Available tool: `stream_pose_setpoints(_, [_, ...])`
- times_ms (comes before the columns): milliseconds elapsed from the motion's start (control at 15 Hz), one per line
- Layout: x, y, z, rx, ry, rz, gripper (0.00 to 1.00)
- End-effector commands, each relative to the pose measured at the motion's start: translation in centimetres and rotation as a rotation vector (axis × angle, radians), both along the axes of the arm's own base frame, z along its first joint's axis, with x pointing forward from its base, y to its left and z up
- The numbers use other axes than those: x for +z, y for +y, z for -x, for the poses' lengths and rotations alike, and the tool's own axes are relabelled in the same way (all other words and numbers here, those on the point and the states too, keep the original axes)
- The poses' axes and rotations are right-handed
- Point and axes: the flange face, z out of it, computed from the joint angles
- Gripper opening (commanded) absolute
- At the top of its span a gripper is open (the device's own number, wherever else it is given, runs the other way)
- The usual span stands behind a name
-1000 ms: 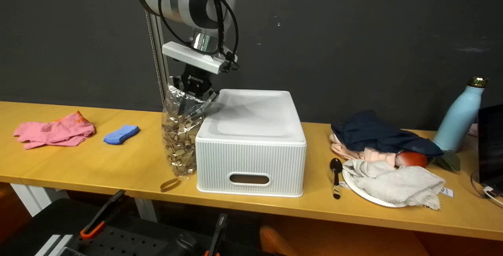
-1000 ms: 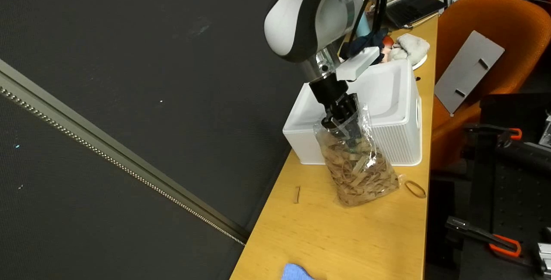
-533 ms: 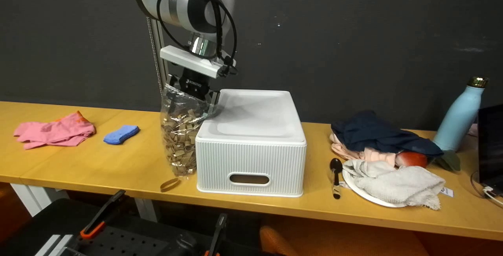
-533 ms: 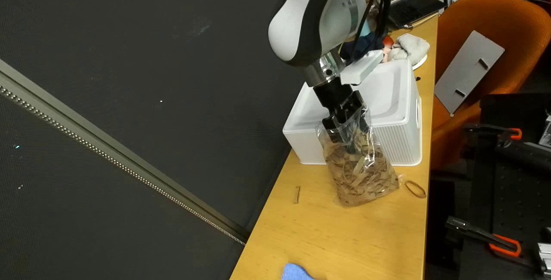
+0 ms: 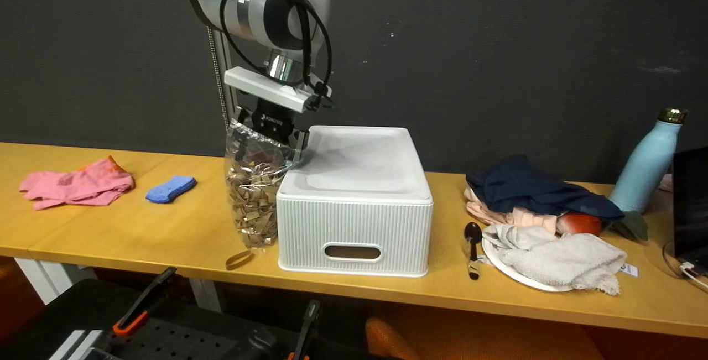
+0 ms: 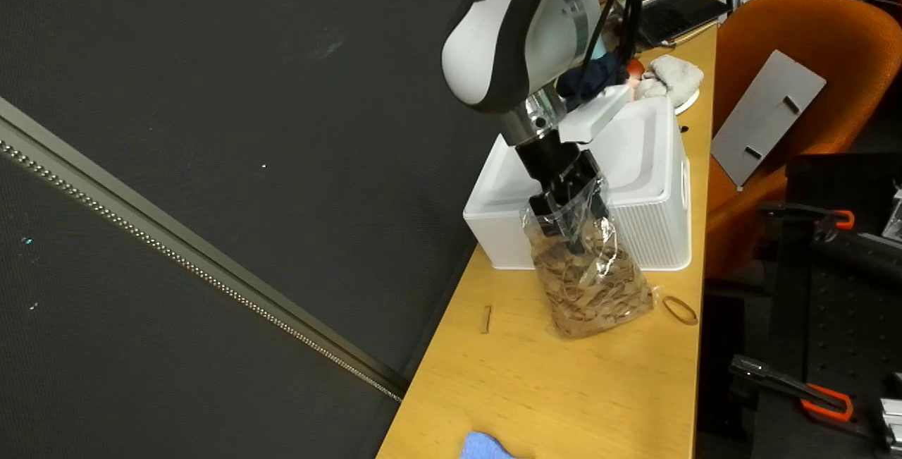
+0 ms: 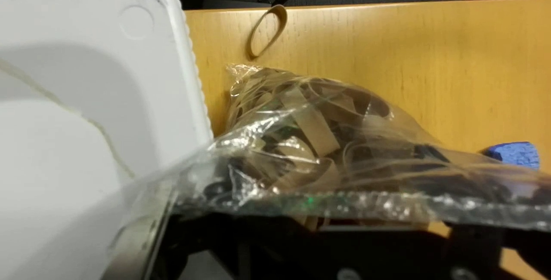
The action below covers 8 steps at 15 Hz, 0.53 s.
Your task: Remove the rubber bands from the plastic bag and then put them on the white basket
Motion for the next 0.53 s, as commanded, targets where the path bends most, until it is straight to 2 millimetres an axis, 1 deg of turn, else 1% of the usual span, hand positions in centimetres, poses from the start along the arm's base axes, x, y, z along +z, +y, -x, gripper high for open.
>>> stream_pose_setpoints(0, [-0.29,-0.16,-0.14,-0.012,0.016,0.028,0.86])
stream_pose_setpoints(133, [-0.57,-0.25,-0.21,-0.020,0.022,0.035,0.88])
stream_pose_setpoints(267, [-0.66,-0.26,-0.24,-0.026,0.028,0.038,0.64])
stream_pose_setpoints(333, [-0.59,-0.28,-0.28,-0.030,0.028,0.042,0.62])
stream_pose_setpoints(400, [-0.61,-0.33,-0.30,-0.033,0.030,0.047,0.55])
stream_pose_setpoints(467, [-0.58,-0.36,-0.31,-0.034,0.033,0.052,0.45])
